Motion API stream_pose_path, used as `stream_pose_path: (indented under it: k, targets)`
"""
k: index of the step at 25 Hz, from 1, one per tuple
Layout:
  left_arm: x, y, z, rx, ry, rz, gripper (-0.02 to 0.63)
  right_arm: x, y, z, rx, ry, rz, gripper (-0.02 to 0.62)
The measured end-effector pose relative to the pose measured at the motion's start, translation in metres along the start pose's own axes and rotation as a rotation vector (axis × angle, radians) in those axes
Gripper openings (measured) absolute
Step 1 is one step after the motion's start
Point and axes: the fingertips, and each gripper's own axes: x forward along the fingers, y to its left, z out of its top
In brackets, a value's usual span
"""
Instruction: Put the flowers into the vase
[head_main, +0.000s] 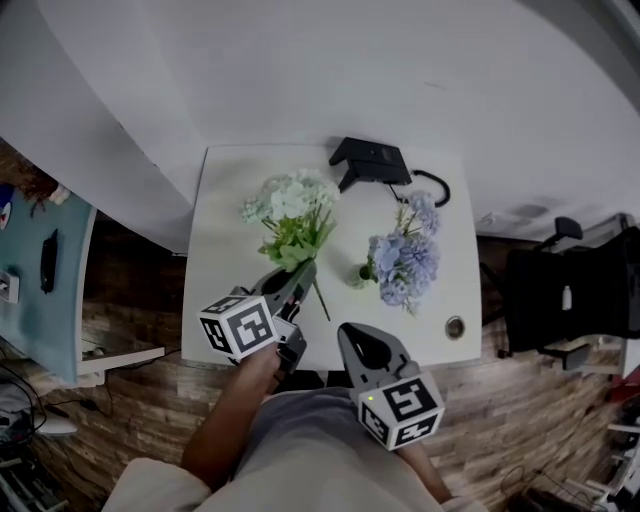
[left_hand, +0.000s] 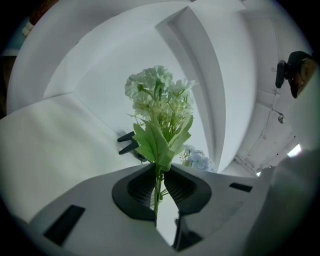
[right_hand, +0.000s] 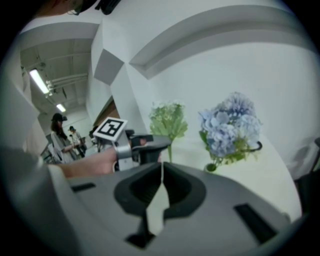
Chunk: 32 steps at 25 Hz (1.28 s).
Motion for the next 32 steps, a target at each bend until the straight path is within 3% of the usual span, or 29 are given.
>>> stream_pose_path:
  k: [17, 32]
  targets:
    - [0.021, -0.041, 0.03, 0.046, -0.082, -0.077, 0.071, -0.011, -0.016, 0.003, 0.014, -0.023, -0.041, 0.023]
    - [0.049, -0.051, 0.041, 0.077, -0.138, -0.075, 0.071, -0.02, -0.039, 0.001, 0.053, -0.026, -0.081, 0.023]
